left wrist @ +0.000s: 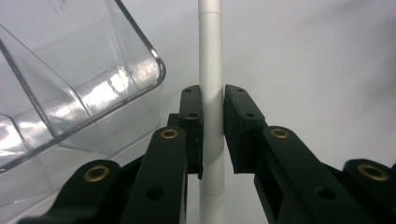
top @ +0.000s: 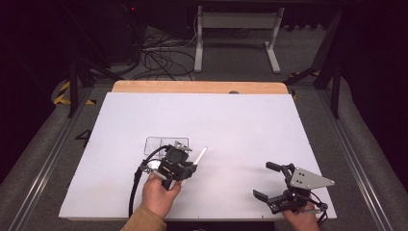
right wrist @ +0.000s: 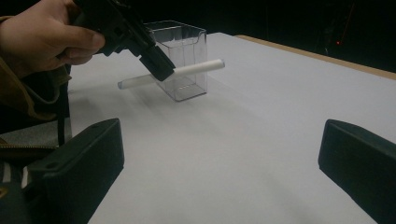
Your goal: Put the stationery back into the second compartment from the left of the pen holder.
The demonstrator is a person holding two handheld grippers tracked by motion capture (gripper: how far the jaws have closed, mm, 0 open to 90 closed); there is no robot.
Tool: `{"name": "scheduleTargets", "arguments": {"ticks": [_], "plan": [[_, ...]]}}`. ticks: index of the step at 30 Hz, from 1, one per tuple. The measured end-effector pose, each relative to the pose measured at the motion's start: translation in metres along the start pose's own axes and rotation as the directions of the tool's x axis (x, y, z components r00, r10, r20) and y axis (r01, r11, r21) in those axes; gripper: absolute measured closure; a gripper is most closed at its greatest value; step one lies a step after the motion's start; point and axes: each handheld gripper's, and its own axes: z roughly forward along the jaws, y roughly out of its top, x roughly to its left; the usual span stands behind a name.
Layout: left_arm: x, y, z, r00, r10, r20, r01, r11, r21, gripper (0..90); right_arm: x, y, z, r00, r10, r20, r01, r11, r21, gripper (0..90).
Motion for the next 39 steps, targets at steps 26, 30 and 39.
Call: {"name": "scheduleTargets", "arguments": {"ticks": [26, 30, 39], "plan": [[0.012, -0.001, -0.047, 0.9932, 0.063, 0.098, -0.023, 0.9318, -0.362, 78.6, 0.001, -0.001, 0.002, 1.0000, -0.004, -0.007, 0.004, 1.000, 0.006, 0.9], [0.013, -0.001, -0.054, 0.9940, 0.075, 0.079, -0.035, 0.9084, -0.417, 78.6, 0.001, -0.001, 0.002, 1.0000, -0.002, -0.009, 0.002, 1.000, 0.008, 0.9], [0.027, -0.005, -0.061, 0.9950, 0.097, 0.025, -0.068, 0.8333, -0.549, 78.5, 0.002, -0.001, 0.003, 0.9999, -0.004, -0.009, 0.004, 1.000, 0.007, 0.9]]}}
